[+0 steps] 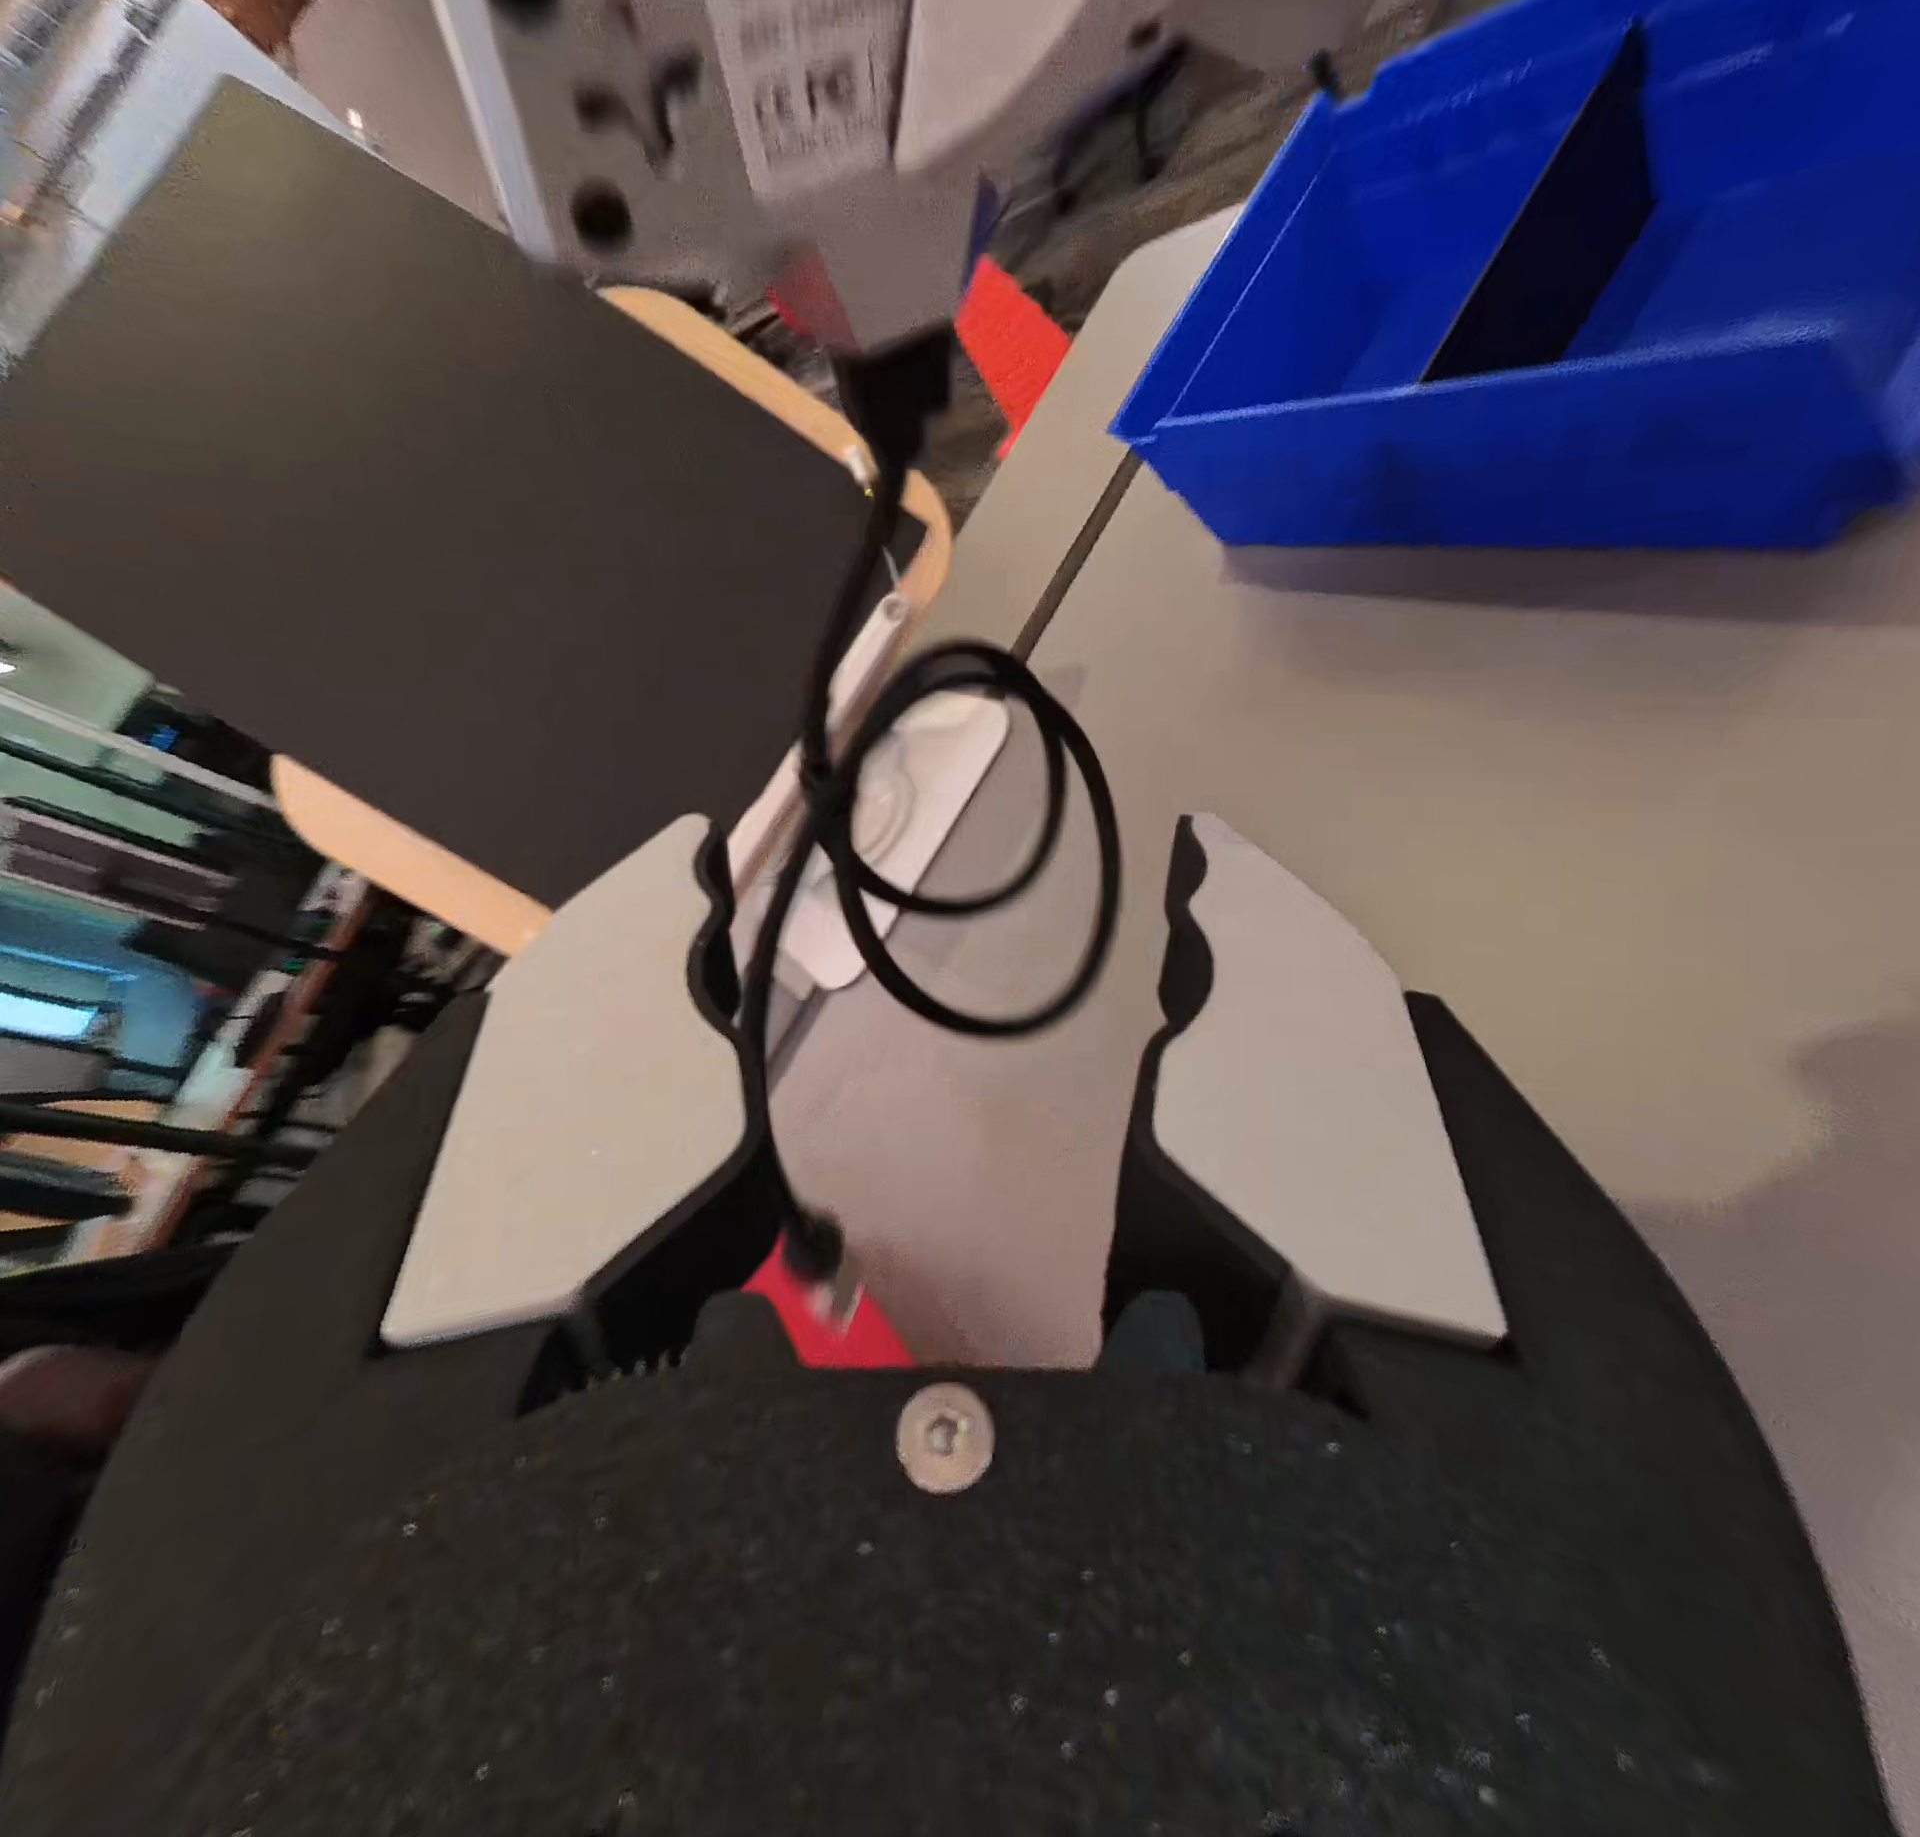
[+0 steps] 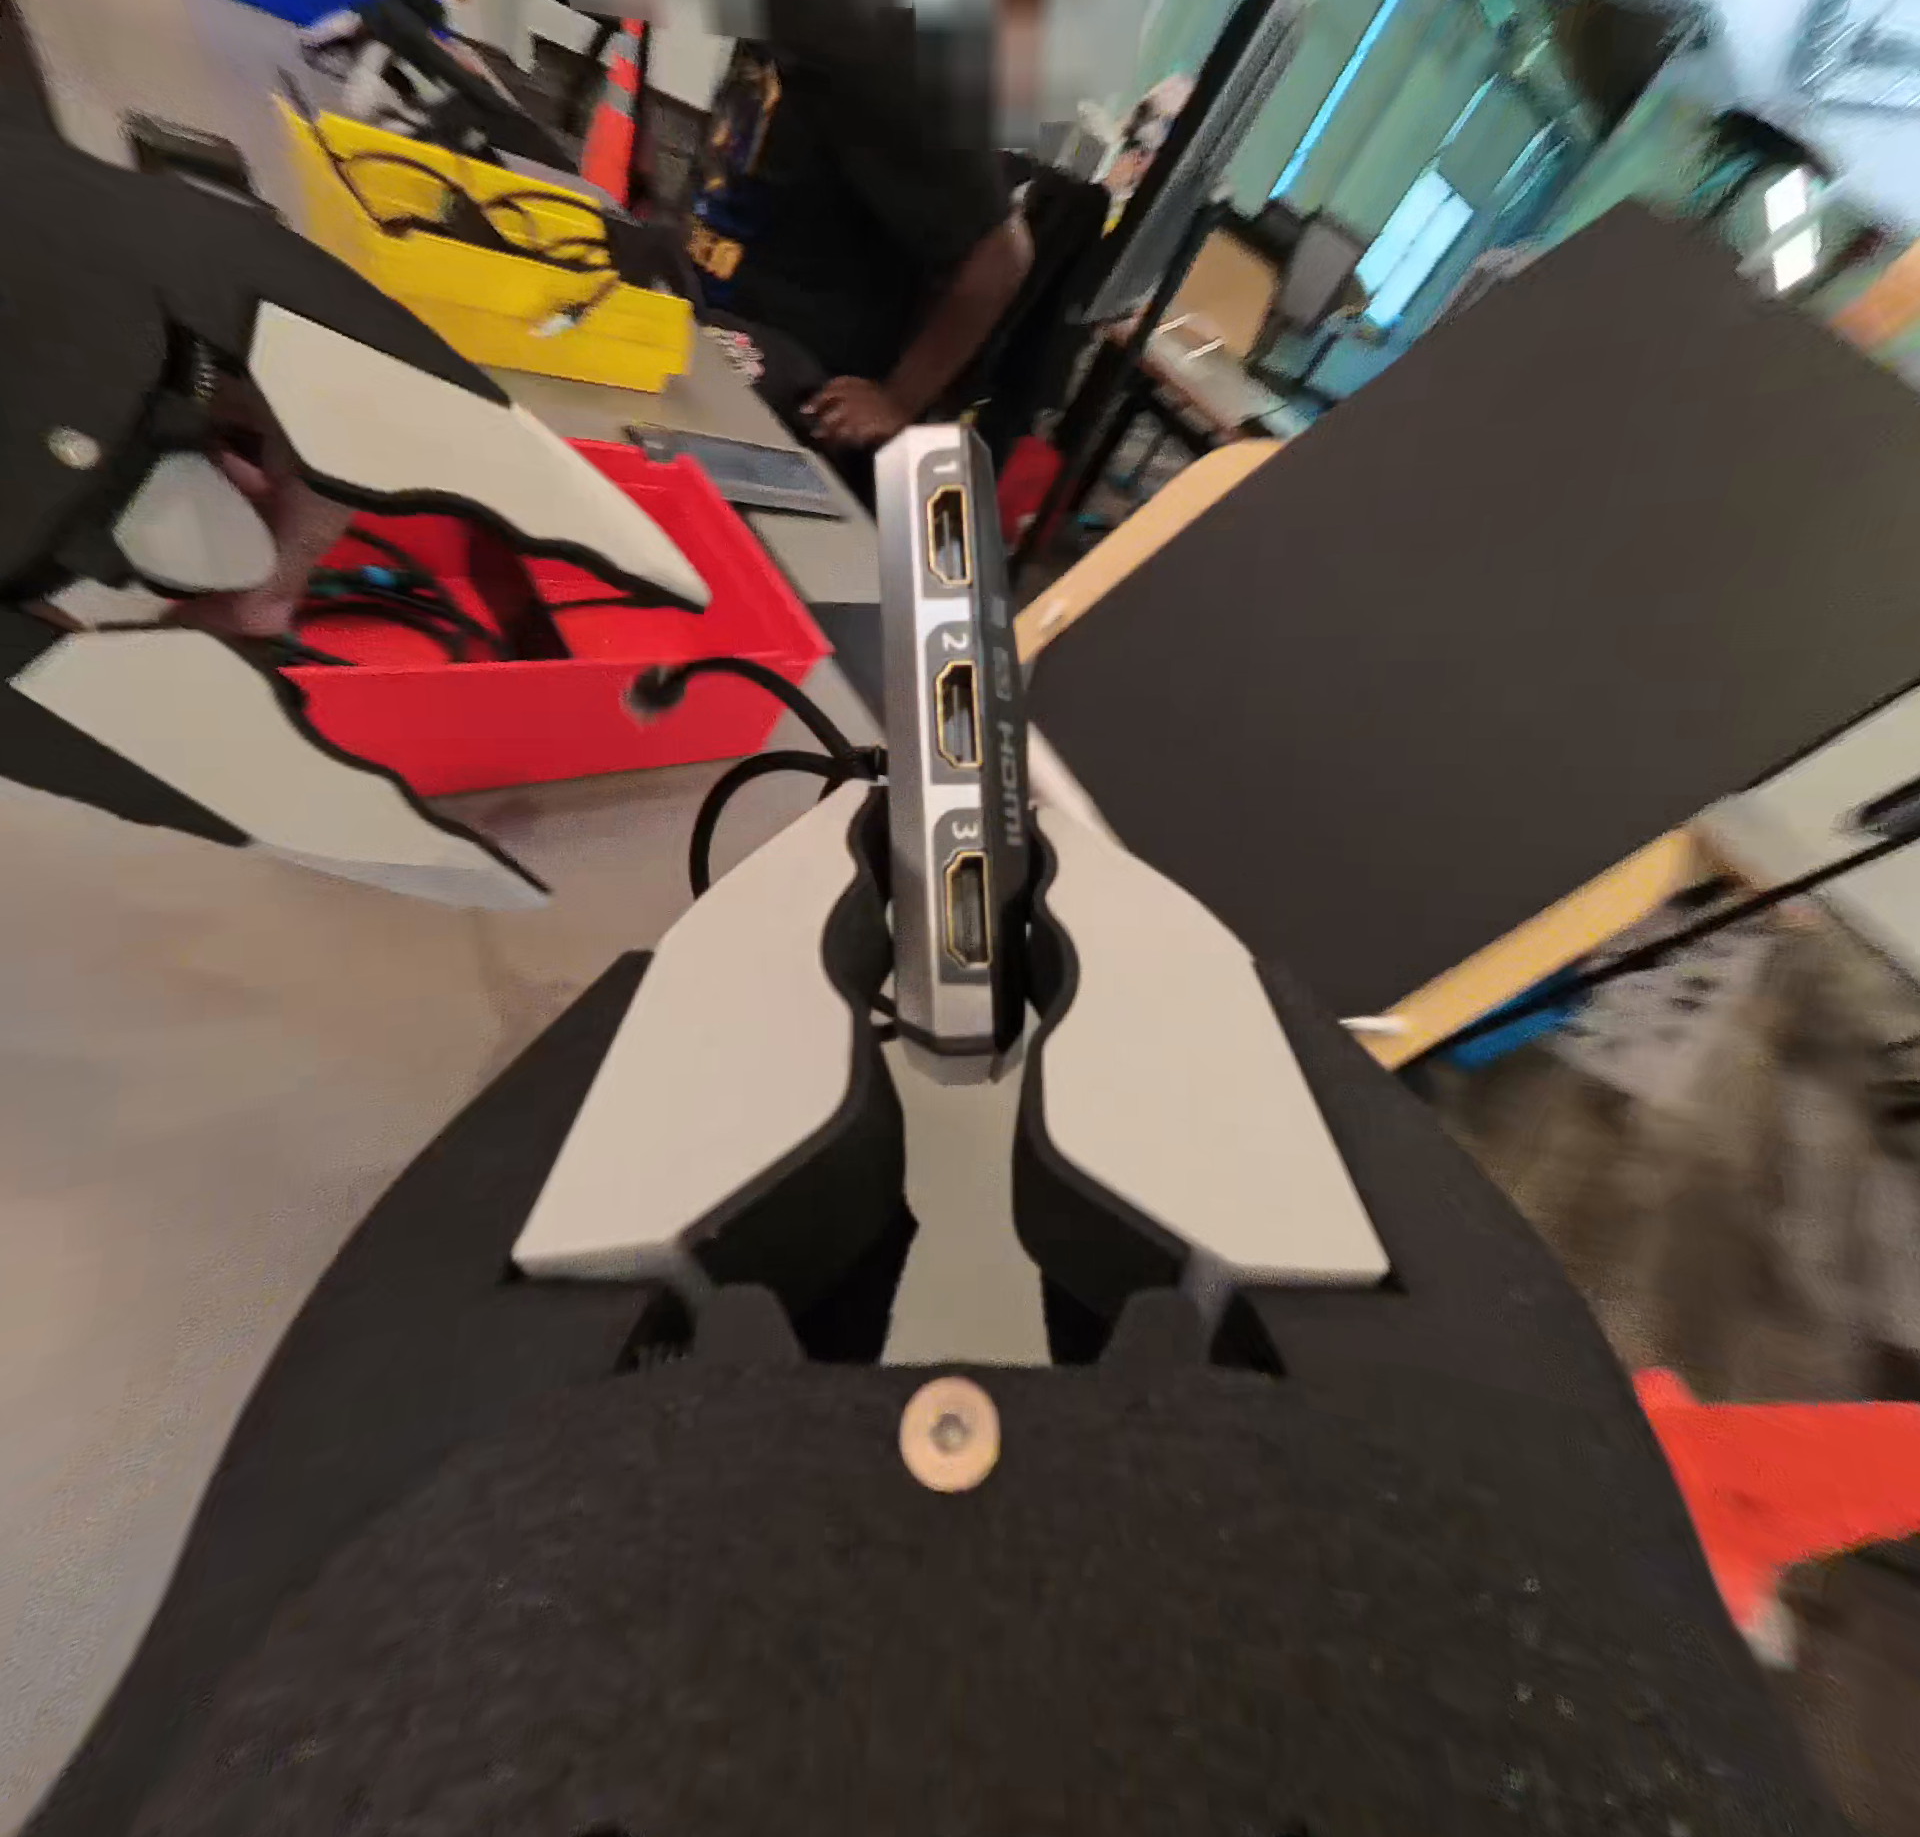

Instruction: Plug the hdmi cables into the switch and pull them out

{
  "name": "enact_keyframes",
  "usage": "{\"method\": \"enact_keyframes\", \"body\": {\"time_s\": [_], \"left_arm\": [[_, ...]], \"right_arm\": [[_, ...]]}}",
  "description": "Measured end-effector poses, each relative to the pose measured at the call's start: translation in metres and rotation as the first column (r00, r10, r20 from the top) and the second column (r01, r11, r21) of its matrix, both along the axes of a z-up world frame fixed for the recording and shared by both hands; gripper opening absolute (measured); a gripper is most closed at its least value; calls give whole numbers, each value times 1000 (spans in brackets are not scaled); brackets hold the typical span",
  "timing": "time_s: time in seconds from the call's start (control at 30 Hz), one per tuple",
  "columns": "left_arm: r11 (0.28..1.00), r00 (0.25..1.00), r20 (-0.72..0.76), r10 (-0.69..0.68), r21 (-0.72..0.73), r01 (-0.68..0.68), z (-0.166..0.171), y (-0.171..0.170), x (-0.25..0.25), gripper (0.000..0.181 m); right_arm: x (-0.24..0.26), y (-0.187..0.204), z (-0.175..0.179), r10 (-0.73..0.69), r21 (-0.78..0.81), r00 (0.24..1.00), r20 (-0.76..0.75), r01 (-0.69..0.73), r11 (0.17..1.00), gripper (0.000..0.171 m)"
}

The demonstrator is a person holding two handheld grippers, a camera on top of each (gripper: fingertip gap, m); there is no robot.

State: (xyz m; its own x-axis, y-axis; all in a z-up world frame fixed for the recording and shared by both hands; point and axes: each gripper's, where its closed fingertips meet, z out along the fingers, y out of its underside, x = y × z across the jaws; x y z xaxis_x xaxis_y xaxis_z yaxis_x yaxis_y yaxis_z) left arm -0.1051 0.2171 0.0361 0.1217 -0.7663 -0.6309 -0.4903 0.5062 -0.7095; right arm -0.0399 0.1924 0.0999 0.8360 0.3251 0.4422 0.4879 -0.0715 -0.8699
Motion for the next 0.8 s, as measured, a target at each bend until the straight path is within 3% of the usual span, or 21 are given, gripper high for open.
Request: {"method": "enact_keyframes", "body": {"time_s": [0.13,0.27,0.4,0.47,0.5,0.57,0.8], "left_arm": [[965,992,90,-88,-238,108,11,-13,5,76],[933,983,142,-114,-326,155,10,-12,1,71],[931,980,-22,-197,-318,180,-42,-14,-1,73],[943,966,-101,-238,-263,205,-66,-21,-2,65],[953,961,-134,-241,-218,209,-75,-20,-2,52],[969,957,-181,-228,-143,204,-86,-15,-4,30],[938,928,-152,-340,-127,323,-96,-23,-15,22]], "right_arm": [[-2,-5,16,-73,96,965,250,51,994,22],[-17,5,-44,-27,-1,890,456,31,1000,22],[-43,4,-102,131,-115,892,432,-89,989,22],[-56,3,-122,194,-166,895,401,-137,977,22],[-63,1,-128,228,-175,895,383,-172,969,22],[-70,2,-138,251,-188,887,389,-190,964,23],[-74,-1,-151,332,-134,869,368,-303,943,31]]}}
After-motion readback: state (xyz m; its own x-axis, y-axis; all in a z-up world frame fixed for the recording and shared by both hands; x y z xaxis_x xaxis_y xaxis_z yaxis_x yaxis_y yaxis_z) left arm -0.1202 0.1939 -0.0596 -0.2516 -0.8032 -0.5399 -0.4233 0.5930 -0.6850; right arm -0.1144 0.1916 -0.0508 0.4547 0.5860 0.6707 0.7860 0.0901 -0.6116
